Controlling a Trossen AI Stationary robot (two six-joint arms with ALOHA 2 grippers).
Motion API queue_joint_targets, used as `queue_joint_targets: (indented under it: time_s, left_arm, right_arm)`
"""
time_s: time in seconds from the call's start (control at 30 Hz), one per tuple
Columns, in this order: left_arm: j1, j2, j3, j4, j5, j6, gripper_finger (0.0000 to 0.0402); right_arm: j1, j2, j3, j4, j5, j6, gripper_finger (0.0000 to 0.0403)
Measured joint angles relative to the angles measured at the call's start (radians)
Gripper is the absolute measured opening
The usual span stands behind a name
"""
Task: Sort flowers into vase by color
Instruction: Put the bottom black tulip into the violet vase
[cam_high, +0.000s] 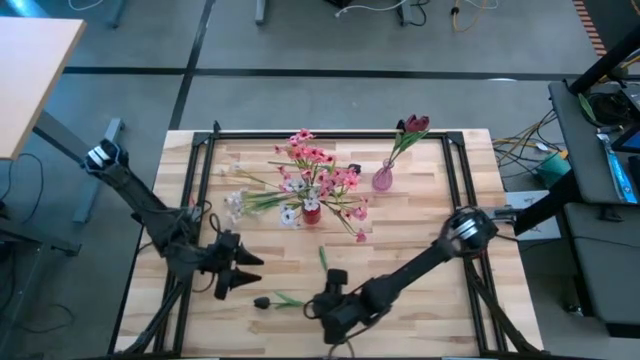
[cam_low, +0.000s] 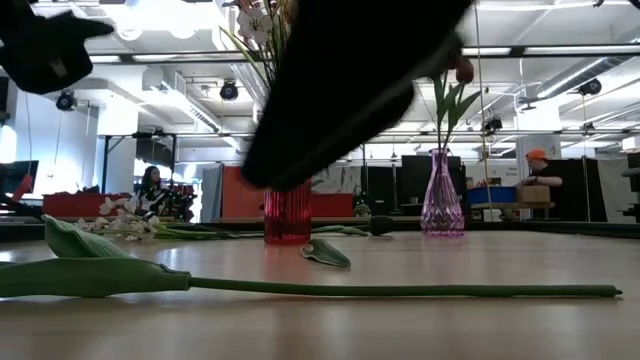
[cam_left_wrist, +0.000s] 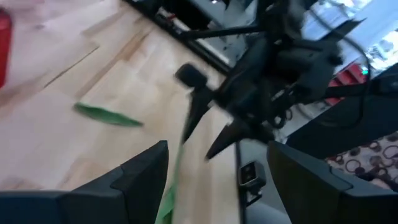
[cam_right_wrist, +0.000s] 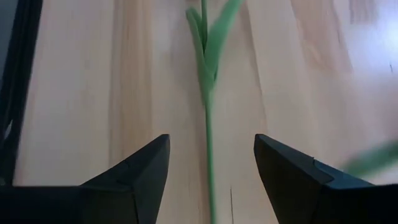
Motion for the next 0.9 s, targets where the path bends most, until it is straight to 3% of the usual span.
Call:
queue_joint_targets:
  time_s: [0.27, 0.43, 0.8, 0.9]
  left_arm:
    - [-0.063, 0.119, 0.000, 0.113, -0.017, 0.021, 0.0256]
    - [-0.097, 0.162, 0.000, 0.160, -0.018, 0.009, 0.0256]
    - [-0.127, 0.242, 0.001, 0.231, -0.020, 0.005, 0.0256]
    - [-0.127, 0.247, 0.002, 0.250, -0.019, 0.006, 0.0256]
  right_arm:
    - [-0.033, 0.196, 0.254, 0.002, 0.000, -0.082, 0.0197]
    - [-0.047, 0.272, 0.383, -0.144, -0.002, -0.034, 0.0166]
    - [-0.062, 0.342, 0.445, -0.163, -0.064, -0.028, 0.0030]
    - [-0.063, 0.343, 0.445, -0.166, -0.079, -0.058, 0.0016]
